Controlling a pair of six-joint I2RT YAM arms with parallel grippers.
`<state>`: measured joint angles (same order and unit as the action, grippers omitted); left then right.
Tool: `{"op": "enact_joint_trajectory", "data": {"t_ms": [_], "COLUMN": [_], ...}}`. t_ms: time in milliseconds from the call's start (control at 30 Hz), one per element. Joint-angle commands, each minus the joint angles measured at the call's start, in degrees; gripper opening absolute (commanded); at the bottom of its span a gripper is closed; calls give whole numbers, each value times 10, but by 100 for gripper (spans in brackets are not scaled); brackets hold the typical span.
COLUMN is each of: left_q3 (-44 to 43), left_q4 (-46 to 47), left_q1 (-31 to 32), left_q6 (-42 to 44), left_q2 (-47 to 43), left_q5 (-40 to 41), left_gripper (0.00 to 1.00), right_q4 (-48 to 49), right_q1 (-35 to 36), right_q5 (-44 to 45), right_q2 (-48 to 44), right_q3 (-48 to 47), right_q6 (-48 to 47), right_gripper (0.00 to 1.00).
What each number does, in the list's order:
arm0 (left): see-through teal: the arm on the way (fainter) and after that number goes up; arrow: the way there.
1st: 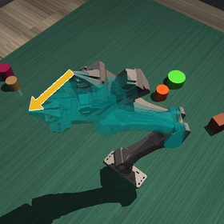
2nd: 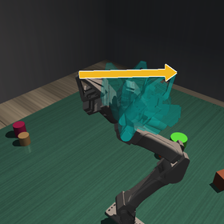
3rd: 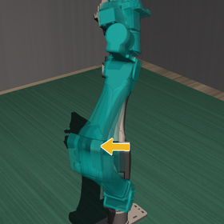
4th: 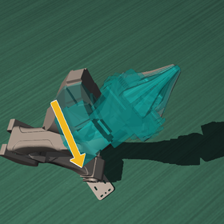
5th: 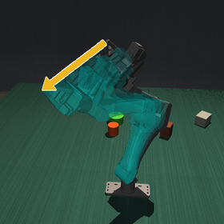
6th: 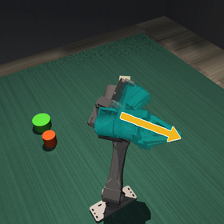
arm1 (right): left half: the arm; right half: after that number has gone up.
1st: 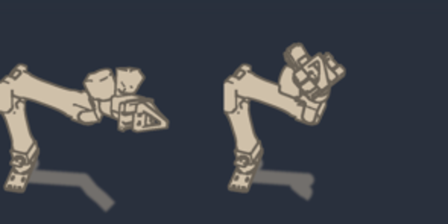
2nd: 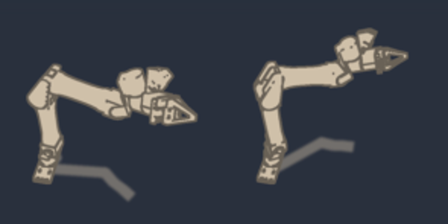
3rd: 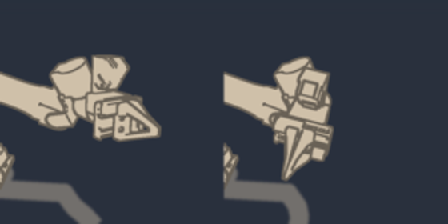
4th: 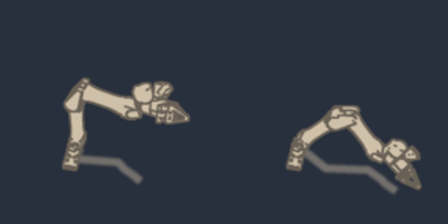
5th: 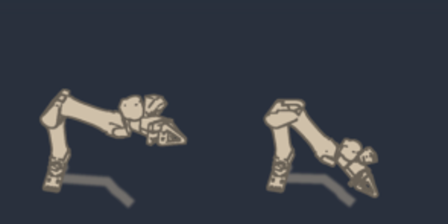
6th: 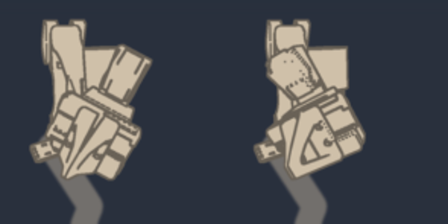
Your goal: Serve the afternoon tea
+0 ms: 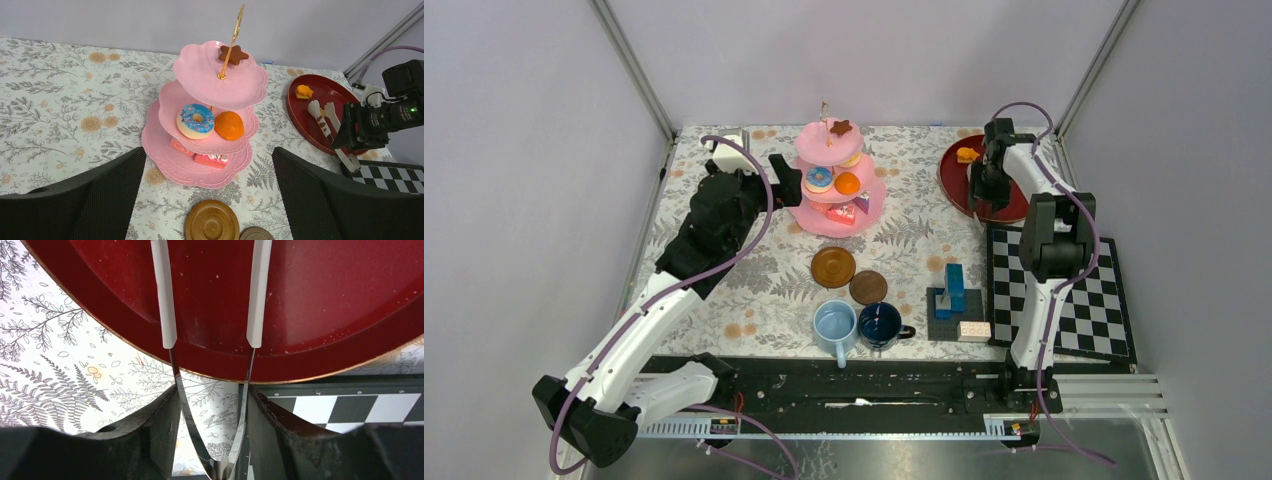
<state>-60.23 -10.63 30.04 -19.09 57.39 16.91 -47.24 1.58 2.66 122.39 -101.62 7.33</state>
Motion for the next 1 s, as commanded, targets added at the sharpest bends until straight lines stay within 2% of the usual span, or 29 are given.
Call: {"op": "enact_joint_trajectory", "data": {"t_ms": [0,100,333,433,567,800,967], "left_q3": [3,3,0,1,-2,-4,1], "left_q4": [26,27,24,24,23,21,26], "left_q1": [-5,-7,-11,-11,-15,-25,-31], "left_q6": [-3,-4,-2,-5,-5,-10,-7], "left_q2": [-6,-6,4,3,17,31,6], "left_q5": [-8,-8,-5,-11,-13,-23,-14], "left_gripper": [99,99,99,99,99,99,99], "right_q4": [10,9,19,25,25,28,71], "right_q1": [-3,-2,-1,-1,6,85,157], "right_q5": [25,16,-73,-68,-140,-217,-281], "right_q2": [-66,-86,-167,-201,-261,-336,-379], "right_q3": [4,8,48,60,55,57,82], "right_q6": [2,4,22,27,33,59,107], "right_gripper": [23,21,17,14,13,12,10]}}
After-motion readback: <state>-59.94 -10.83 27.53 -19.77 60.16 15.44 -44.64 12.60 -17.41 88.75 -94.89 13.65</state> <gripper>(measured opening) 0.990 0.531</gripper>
